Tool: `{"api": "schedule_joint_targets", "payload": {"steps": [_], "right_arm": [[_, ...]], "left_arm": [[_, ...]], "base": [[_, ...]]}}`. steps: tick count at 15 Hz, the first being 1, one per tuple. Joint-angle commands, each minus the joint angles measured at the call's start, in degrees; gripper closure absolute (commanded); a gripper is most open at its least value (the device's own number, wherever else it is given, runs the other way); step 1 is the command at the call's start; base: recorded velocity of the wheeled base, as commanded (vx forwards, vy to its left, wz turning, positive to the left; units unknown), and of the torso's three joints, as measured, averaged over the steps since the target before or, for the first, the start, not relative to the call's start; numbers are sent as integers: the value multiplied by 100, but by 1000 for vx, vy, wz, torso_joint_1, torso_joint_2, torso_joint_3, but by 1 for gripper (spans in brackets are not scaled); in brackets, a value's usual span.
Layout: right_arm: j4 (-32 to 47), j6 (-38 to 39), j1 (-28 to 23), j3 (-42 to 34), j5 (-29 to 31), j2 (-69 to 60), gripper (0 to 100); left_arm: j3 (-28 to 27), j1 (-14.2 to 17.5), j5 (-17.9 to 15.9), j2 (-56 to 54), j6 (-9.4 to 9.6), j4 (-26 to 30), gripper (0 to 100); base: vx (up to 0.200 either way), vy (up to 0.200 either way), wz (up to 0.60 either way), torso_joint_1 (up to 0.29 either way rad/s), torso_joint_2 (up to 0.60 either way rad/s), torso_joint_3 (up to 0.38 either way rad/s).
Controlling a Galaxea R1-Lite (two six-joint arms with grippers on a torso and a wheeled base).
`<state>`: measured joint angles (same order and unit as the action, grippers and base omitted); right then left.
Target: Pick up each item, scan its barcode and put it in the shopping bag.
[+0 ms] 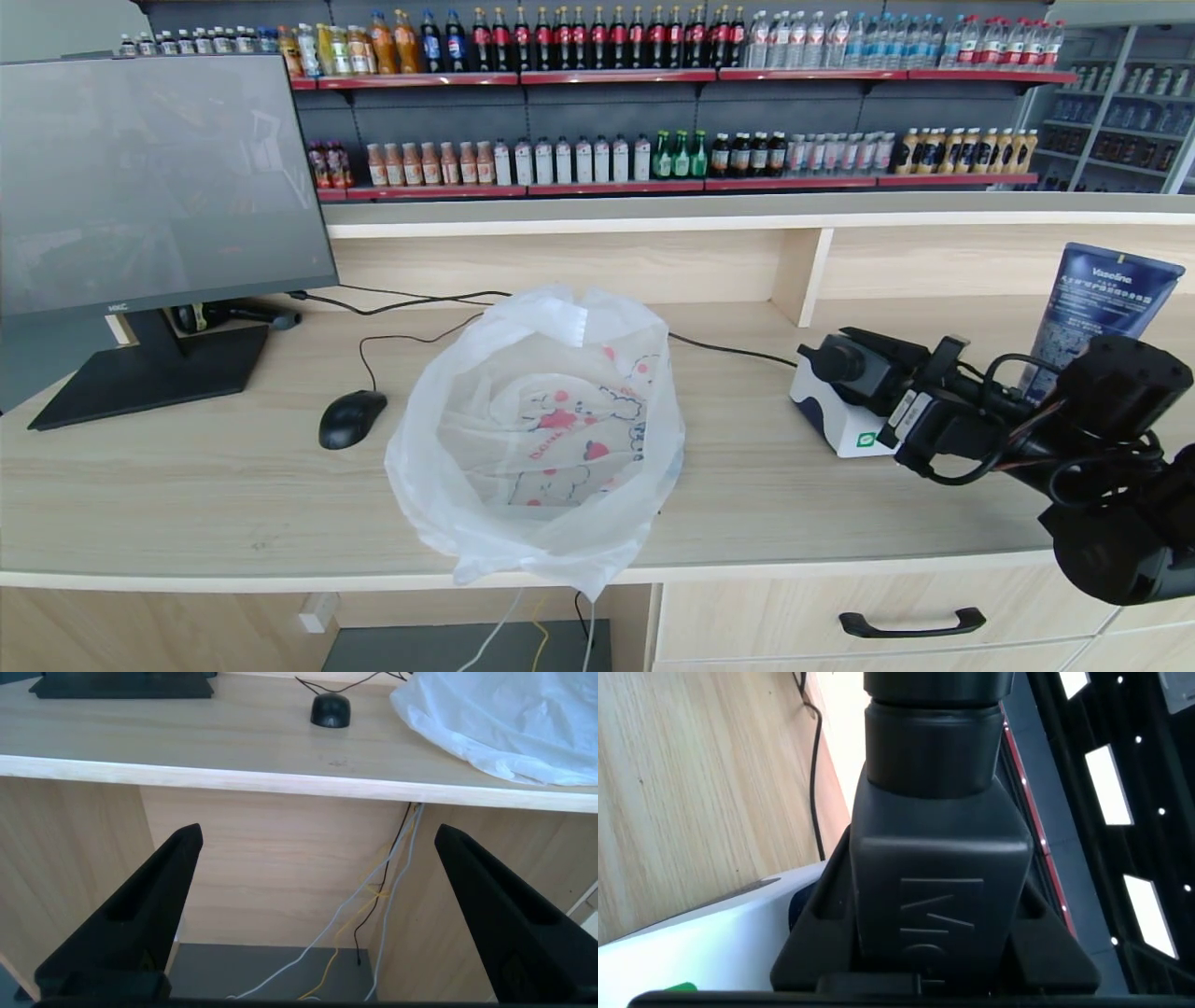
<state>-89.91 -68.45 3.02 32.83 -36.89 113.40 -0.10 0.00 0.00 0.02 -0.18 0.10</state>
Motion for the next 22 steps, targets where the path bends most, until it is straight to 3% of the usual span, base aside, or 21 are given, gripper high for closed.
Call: {"api": "schedule_joint_targets", "payload": {"steps": [1,8,12,14,17,19,22], "right_arm": [[-9,42,102,13,6,-292,100],[-9,1176,471,110,164,-1338,100],[-9,2204,1359,66,1413,-2032,100],[-9,2705,1561,83,1905,-2102,100],[228,4147,1675,277,2977,-2173,100],[940,5474,1561,259,3038,-2252,100],[1054,6520,1429,-145,3047,-2190,100]], "left_arm": [[1,0,-9,-2,-8,-1,0],[1,0,0,-2,1,-1,0],[1,0,-9,-2,1,-1,0],[1,0,-9,-2,1,-1,0],[1,0,-9,-2,9,8,0],[1,0,0,-2,9,8,0],[1,0,0,-2,9,-1,0]], "base": [[0,0,0,0,0,0],[0,0,0,0,0,0],[0,0,0,0,0,0],[0,0,0,0,0,0],[0,0,0,0,0,0],[0,0,0,0,0,0],[0,0,0,0,0,0]]}}
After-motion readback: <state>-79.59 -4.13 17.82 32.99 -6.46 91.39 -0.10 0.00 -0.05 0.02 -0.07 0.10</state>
